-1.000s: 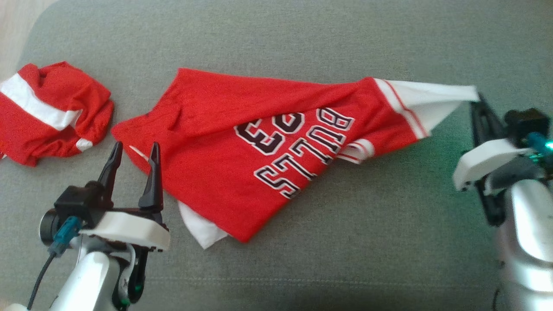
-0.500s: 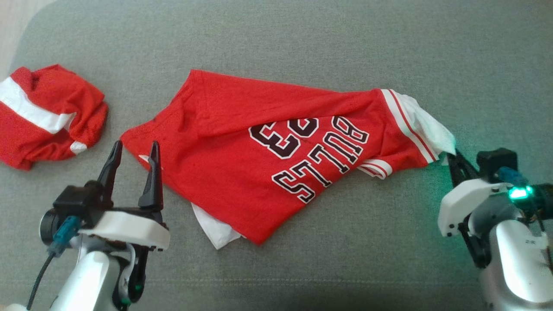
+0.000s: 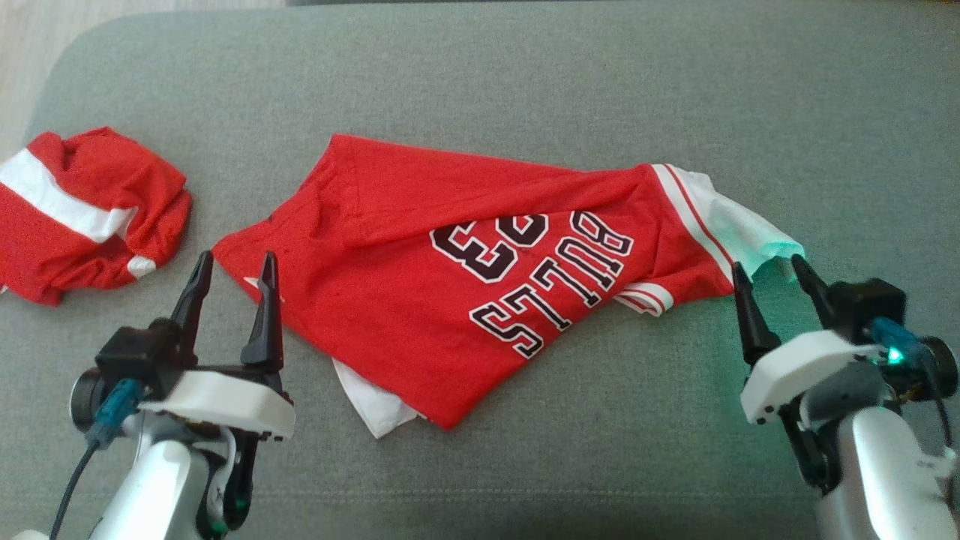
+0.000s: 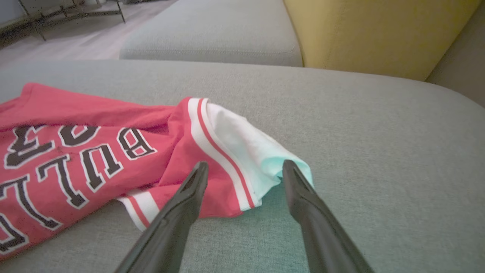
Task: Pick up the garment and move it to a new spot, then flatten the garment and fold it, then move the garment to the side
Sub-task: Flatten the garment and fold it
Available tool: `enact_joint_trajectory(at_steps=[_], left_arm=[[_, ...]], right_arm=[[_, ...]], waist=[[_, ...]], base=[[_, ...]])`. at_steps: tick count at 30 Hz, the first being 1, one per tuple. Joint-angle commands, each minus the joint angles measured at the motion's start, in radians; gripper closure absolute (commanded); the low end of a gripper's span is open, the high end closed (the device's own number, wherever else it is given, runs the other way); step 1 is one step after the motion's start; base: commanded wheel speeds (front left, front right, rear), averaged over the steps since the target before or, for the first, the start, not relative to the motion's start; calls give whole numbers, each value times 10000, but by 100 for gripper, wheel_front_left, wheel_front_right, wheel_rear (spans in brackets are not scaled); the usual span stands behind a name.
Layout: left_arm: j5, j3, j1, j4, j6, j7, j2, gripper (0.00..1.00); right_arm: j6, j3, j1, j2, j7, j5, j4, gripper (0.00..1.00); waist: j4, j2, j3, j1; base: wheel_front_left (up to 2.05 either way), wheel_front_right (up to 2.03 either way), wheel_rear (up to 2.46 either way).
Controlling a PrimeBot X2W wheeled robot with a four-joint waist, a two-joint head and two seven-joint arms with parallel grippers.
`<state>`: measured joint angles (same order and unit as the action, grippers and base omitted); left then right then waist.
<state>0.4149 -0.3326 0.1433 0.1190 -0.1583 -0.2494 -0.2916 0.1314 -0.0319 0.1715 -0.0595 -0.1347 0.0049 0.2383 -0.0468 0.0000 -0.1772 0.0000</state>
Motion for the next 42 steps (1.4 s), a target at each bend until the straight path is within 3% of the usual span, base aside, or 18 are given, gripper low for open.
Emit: enact_joint_trajectory(at_steps=[1,17,36,42], left_arm=[[-74,393,216,-254,-53,-102,-199,0],[-93,176,-583,-546,-334,225,-378,0],[-60,22,-748,-867,-470,441,-513,0],[-48,-367,66,-907,-75,814,-400,0]], right_arm=[[-7,158,29,29,144,135,-549,0],[-7,93,-1501,91,244,1539,-2601,0],[-7,124,-1867,92,117,1784,-2917,0],[-7,72,-1749,93,110,1795,-3031,0]], waist=[[9,0,117,0],[52,0,1122,0],[33,0,1147,0],[-13,0,852,0]], base=[[0,0,0],[0,0,0],[0,0,0],[0,0,0]])
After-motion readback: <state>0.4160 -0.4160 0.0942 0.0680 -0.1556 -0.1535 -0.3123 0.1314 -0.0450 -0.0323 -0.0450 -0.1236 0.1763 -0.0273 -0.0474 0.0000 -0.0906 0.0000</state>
